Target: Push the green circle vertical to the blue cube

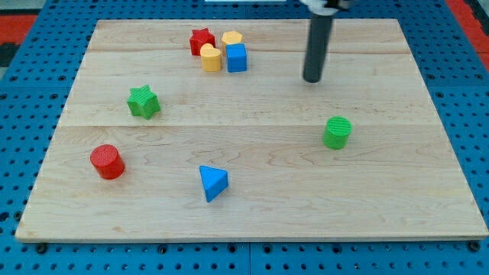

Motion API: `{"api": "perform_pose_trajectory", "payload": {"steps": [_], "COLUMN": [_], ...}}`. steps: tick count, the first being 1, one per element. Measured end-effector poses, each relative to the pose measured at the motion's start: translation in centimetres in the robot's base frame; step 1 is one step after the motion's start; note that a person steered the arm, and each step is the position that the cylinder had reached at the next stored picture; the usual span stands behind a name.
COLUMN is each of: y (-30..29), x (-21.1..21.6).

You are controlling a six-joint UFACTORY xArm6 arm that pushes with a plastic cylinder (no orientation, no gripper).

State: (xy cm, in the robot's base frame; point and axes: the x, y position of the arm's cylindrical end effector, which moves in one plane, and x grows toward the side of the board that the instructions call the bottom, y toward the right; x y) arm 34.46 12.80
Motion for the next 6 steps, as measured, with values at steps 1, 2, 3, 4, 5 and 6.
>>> {"api": "perform_pose_trajectory", "payload": {"steps": [1,2,3,4,5,6], "y": [2.3,3.0,4.2,4.5,4.3,3.5], "x": [0.0,0.5,2.5,4.8,9.3,11.6]}}
